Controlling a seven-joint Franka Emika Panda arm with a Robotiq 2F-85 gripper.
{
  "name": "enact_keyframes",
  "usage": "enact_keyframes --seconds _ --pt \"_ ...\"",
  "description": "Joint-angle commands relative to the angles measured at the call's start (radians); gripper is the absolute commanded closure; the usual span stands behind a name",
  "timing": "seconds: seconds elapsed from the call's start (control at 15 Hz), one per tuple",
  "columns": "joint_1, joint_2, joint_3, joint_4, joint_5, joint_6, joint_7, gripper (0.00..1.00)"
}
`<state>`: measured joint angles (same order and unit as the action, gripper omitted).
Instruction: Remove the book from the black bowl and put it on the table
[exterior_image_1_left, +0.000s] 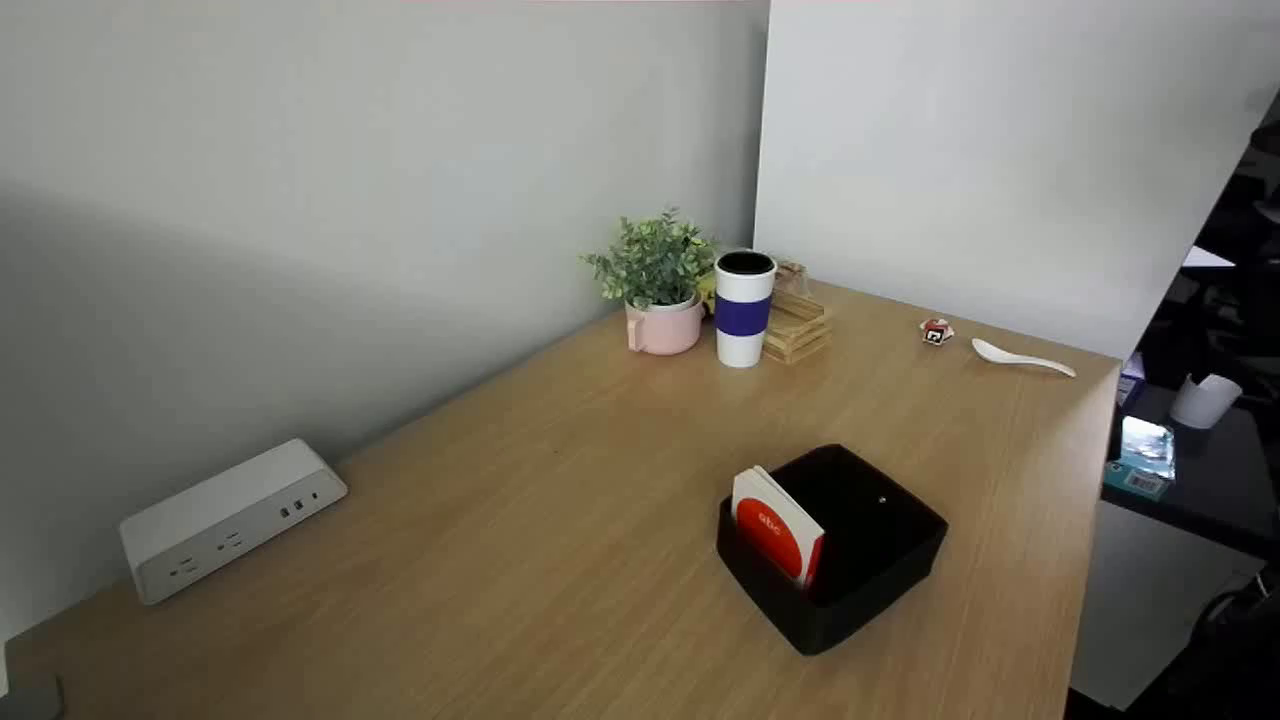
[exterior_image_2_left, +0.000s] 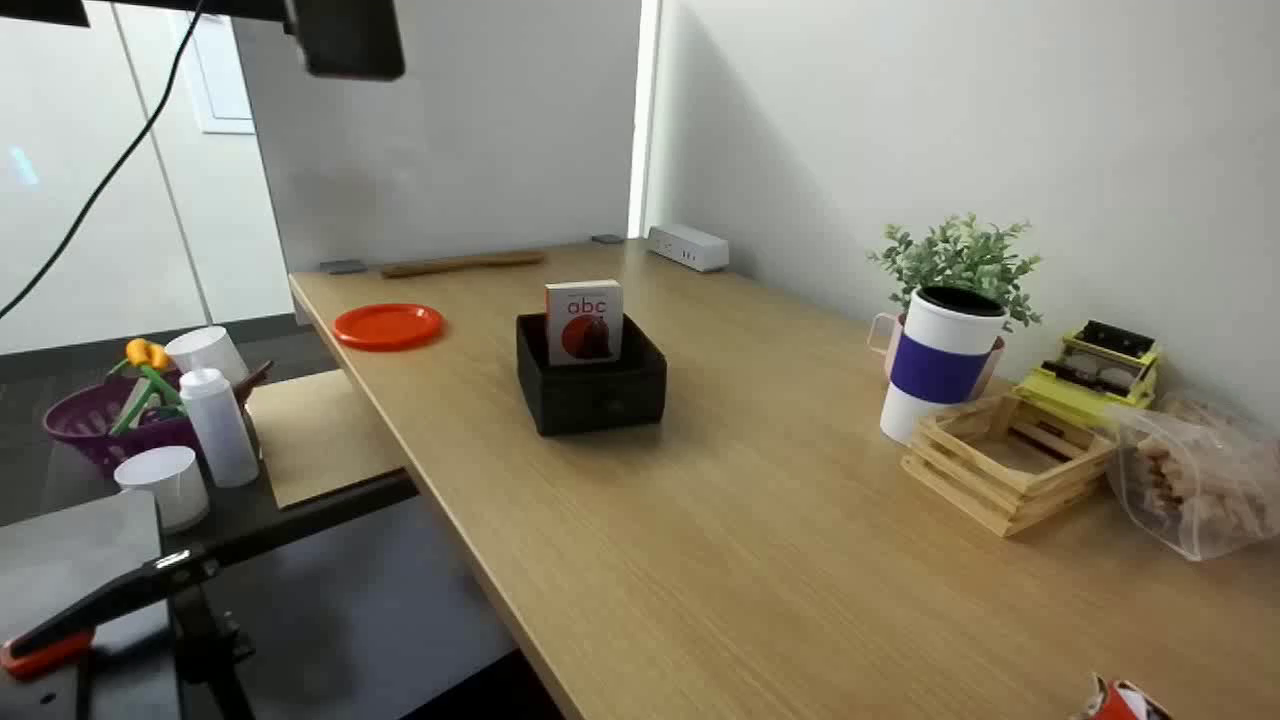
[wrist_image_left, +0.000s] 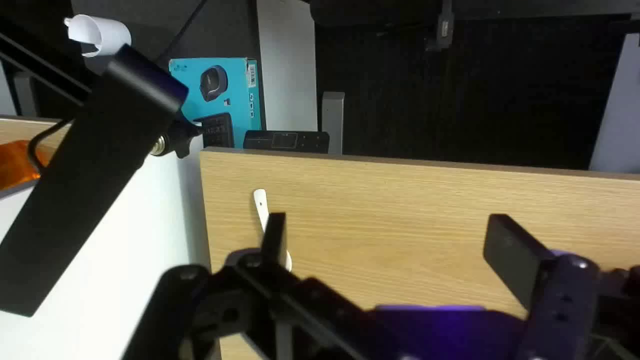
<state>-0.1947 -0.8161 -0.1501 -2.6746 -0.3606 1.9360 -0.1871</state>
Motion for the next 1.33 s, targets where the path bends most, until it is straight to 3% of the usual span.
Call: enact_keyframes --seconds 0.0,0.67,1.27 --pt "0.009 -0.001 -0.006 0.002 -0.005 -0.005 0.005 0.0" --pt "0.035 0.047 0.017 0.049 0.015 -0.008 0.055 0.0" --pt "0.135 0.171 0.033 0.14 0.1 -0.001 0.049 0.0"
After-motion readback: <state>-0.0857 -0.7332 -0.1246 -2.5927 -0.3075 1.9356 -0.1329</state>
